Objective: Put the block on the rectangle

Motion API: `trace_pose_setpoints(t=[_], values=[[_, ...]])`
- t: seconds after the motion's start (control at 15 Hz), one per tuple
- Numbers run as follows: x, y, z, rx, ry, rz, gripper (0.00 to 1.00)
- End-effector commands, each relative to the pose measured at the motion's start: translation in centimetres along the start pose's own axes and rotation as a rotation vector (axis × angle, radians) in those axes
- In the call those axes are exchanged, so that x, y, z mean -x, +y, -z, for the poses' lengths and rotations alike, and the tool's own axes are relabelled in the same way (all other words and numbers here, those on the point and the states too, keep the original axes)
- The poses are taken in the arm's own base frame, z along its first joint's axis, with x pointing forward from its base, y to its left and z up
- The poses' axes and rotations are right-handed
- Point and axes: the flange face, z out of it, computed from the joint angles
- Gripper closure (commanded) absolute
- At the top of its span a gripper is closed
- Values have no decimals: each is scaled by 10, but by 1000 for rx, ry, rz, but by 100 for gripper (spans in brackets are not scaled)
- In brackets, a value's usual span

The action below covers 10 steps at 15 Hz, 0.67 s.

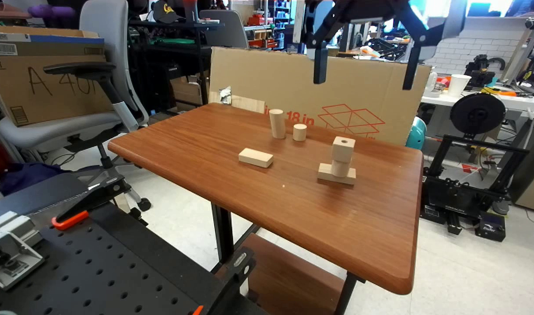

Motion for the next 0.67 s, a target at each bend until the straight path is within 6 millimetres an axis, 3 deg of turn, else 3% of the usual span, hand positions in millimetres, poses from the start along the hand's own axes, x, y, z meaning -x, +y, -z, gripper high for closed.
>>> trace_pose_setpoints(t=[0.0,0.6], values=[[-15,2,-13,-24,21,10,0],[-38,0,-41,-76,14,-5,0]])
